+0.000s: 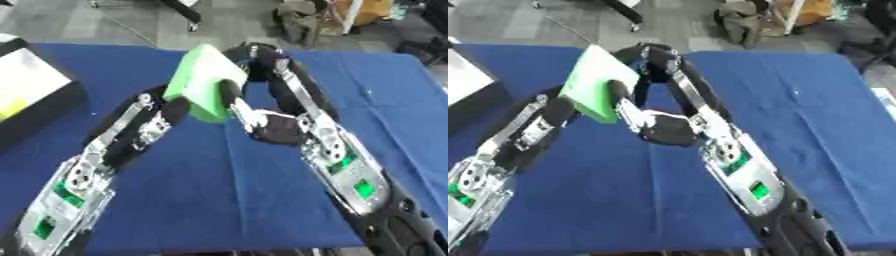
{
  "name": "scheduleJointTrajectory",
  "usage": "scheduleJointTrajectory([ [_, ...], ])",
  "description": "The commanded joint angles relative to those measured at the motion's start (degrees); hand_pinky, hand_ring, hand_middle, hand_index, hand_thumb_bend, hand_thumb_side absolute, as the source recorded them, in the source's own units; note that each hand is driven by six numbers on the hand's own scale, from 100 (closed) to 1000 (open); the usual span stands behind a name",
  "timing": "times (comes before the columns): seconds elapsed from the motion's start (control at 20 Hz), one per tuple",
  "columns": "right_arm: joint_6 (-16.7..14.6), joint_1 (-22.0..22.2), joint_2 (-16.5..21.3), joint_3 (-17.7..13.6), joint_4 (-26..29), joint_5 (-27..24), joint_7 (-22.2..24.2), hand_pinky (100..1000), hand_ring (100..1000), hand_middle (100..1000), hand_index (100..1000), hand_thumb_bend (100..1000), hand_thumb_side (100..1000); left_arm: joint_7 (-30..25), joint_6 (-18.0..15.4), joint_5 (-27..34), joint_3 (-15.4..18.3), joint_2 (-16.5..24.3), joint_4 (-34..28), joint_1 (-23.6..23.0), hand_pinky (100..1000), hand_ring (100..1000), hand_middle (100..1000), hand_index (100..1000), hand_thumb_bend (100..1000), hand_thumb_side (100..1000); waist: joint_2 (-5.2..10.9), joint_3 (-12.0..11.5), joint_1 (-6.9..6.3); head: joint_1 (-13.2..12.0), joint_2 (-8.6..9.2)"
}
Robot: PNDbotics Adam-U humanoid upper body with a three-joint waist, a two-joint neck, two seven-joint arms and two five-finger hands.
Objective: Pick up the objects with one hand, pass them to the other hand, and then place them into the box on the other side of the table.
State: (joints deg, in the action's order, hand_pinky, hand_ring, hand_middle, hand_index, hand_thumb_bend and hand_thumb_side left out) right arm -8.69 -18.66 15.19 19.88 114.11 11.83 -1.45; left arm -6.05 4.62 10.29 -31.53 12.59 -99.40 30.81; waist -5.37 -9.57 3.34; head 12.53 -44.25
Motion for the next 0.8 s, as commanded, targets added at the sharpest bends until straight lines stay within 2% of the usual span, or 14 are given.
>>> scheduleJointTrajectory([
  [0.05, 0.08, -0.21, 0.23, 0.69, 0.48, -0.25, 0.48, 329, 322, 171, 155, 100, 447, 1.16, -0.85, -1.67, -0.54, -1.49, -1.22, 1.95, 915, 726, 712, 884, 526, 727, 0.84, -0.02, -0.11, 0.39, 0.13],
  [0.55, 0.18, -0.27, 0.3, 1.31, 0.48, -1.4, 1.37, 323, 319, 167, 155, 100, 453, 3.78, -1.87, -4.39, -1.96, -3.04, 0.03, 2.49, 914, 728, 719, 886, 516, 711, 0.95, 0.04, 0.04, 0.89, 0.13],
  [0.8, 0.27, -0.21, 0.3, 1.34, 0.48, -1.5, 1.58, 322, 317, 163, 154, 100, 452, 4.91, -1.63, -3.71, -2.48, -3.77, 0.37, 2.39, 891, 680, 662, 863, 467, 735, 0.99, 0.05, 0.11, 0.87, 0.13],
])
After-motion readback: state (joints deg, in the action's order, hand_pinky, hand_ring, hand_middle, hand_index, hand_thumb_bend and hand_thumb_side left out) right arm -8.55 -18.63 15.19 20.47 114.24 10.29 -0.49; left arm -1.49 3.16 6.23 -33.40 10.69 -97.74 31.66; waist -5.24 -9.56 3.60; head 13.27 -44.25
